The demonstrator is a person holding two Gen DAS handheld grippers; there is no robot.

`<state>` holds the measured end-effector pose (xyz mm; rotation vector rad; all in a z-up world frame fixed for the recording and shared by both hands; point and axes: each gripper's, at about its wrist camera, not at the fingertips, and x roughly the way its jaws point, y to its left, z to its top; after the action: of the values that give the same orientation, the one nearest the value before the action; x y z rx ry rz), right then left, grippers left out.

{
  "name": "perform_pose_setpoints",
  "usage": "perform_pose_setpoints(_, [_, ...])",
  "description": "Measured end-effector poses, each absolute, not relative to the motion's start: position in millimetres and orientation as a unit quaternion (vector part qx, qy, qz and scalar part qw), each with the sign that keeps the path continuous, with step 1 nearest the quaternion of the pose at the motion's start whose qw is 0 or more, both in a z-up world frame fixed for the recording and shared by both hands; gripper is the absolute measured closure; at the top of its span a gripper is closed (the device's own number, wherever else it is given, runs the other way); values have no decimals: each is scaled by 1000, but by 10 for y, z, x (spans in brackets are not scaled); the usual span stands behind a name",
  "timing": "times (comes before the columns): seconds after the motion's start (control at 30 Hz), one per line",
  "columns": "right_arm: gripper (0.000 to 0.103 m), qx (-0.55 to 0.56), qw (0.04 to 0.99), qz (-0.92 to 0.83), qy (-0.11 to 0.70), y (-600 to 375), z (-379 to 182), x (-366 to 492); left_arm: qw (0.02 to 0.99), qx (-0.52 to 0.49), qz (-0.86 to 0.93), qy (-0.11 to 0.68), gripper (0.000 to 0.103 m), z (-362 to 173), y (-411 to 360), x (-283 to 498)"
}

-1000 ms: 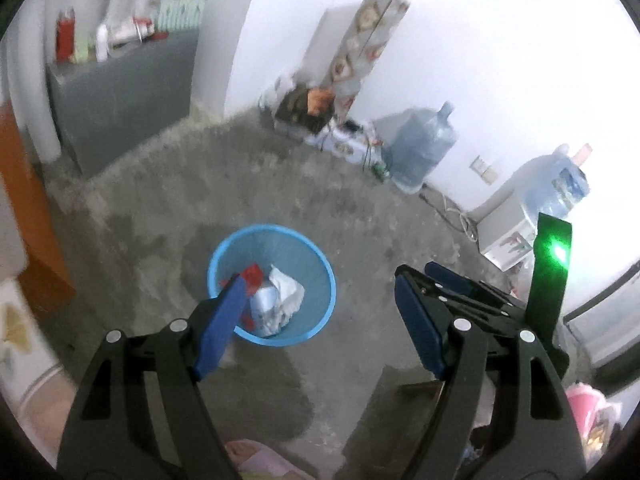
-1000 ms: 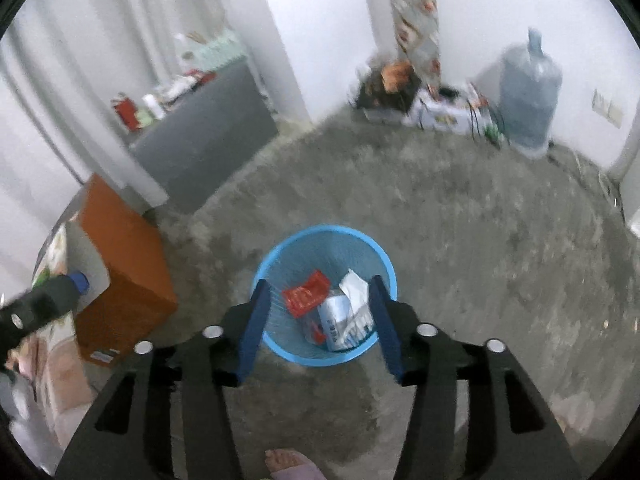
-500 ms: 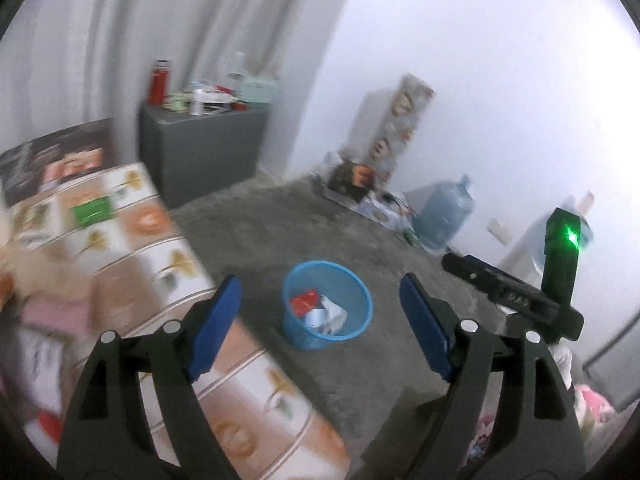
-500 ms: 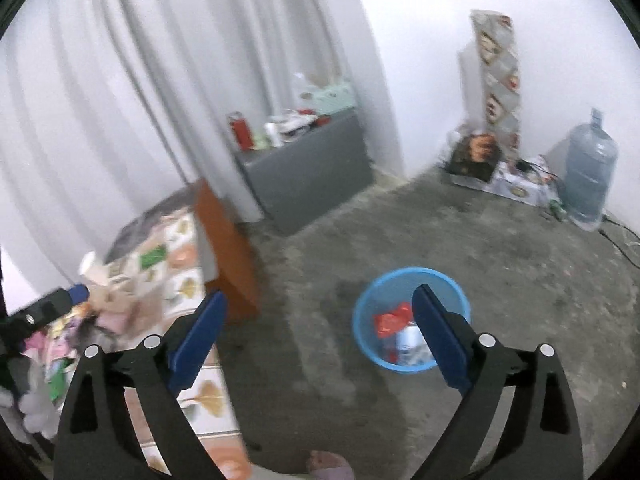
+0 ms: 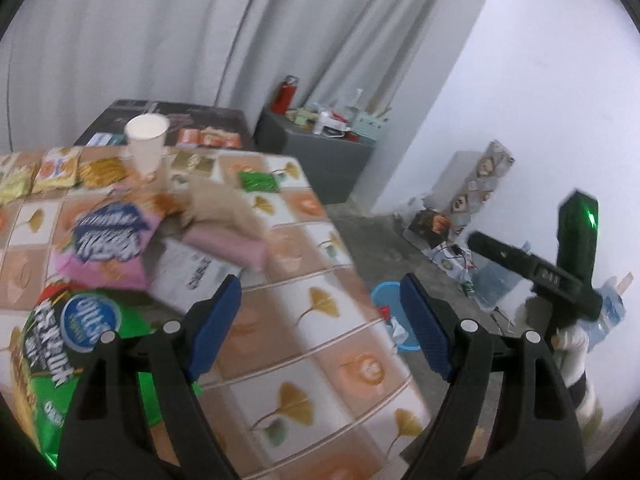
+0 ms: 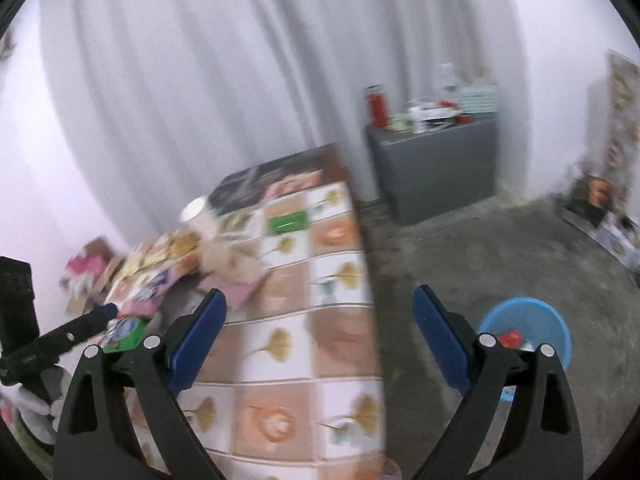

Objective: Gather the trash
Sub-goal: 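Grasp the crumpled beige paper with the right gripper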

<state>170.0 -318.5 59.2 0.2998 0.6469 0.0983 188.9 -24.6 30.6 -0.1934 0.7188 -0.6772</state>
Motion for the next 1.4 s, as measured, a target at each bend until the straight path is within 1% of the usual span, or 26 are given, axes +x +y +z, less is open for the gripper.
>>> perform_pose_setpoints(0.17, [12, 125, 921, 135, 345, -2650, 570, 2291, 874, -109, -317, 351, 26, 217, -63, 1975])
perform_pose_setpoints(0.3, [12, 107, 905, 168, 376, -2343, 418, 2888, 873, -110, -317, 354, 26, 185, -19, 2069])
perform_pose_setpoints(0.57, [14, -22, 875, 176, 450, -1709, -212, 4011, 866, -113, -321, 365, 26, 136, -50, 2160])
perform_pose_setpoints(0.63, [18, -51, 860, 175, 476, -1639, -413, 4160, 866, -108, -323, 367, 26, 140, -53, 2152])
perform_pose_setpoints(0.67, [22, -48, 853, 182, 487, -1644, -483, 4203, 865, -107, -323, 368, 26, 143, -50, 2144])
perform_pose_setpoints(0.73, [31, -1, 844, 206, 495, -1755, -520, 4210, 865, -104, -326, 368, 26, 154, -40, 2110])
perform_pose_setpoints(0.77, [40, 29, 838, 214, 501, -1848, -530, 4190, 865, -101, -327, 367, 26, 160, -35, 2091])
perform_pose_setpoints(0.8, [41, 41, 838, 210, 502, -1910, -536, 4159, 865, -98, -329, 366, 26, 165, -31, 2069])
perform_pose_setpoints(1.07, [42, 92, 844, 166, 502, -2394, -577, 3550, 857, -76, -345, 376, 26, 142, -81, 1820])
perform_pose_setpoints(1.2, [43, 146, 840, 118, 509, -2637, -602, 3116, 845, -70, -365, 384, 26, 110, -167, 1632])
perform_pose_setpoints(1.33, [43, 222, 827, 75, 511, -2776, -654, 2542, 824, -66, -390, 405, 26, -32, -326, 1419])
perform_pose_setpoints(1.4, [45, 256, 821, 58, 507, -2785, -673, 2285, 814, -64, -401, 415, 26, -122, -402, 1333])
